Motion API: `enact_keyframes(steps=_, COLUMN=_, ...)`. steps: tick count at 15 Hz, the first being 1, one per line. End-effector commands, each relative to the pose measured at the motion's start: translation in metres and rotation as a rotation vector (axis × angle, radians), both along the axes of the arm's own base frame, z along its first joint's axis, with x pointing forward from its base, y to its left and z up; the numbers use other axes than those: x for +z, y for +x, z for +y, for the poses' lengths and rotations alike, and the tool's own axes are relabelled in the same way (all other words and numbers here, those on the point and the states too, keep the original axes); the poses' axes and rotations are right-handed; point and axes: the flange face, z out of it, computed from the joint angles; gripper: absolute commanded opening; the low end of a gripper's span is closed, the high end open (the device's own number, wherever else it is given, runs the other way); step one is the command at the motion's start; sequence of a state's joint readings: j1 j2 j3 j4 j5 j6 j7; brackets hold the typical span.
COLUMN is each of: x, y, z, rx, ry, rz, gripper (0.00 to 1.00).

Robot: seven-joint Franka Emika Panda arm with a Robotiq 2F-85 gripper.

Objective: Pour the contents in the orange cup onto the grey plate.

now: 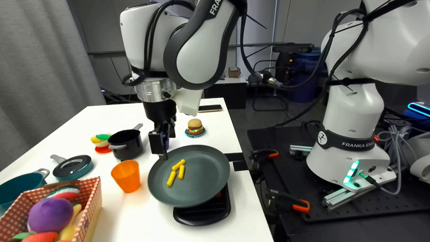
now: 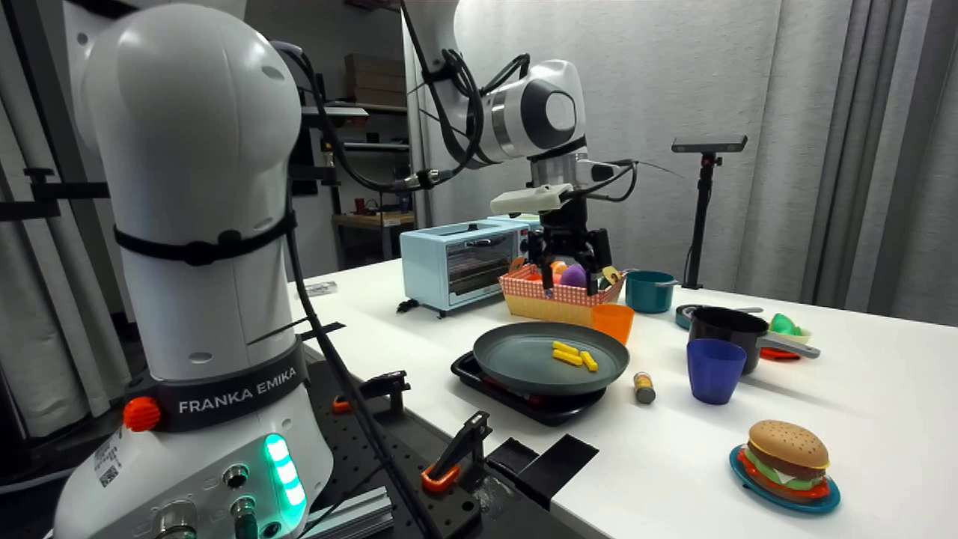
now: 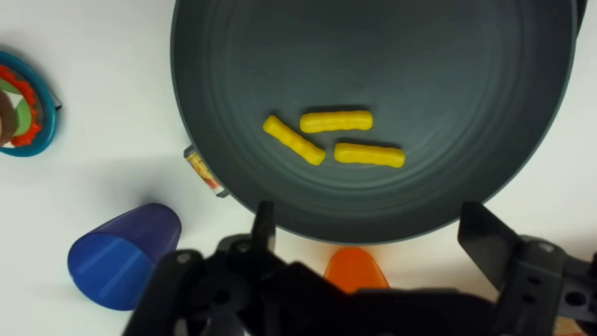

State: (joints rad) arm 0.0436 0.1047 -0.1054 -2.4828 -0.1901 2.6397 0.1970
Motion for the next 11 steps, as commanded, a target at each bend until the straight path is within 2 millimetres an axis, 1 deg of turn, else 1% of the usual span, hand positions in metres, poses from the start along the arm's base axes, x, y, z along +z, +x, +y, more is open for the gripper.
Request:
enact_keyframes(steps=1, x=0.0006, y=-0.0015, z=-0.0004, rx=-0.003, ry=0.001, rz=0.001, gripper=1.0)
enact_keyframes(steps=11, x=0.0016, y=-0.0036, z=-0.0007, rx=-0.005, ry=0.002, rz=0.001, gripper=1.0)
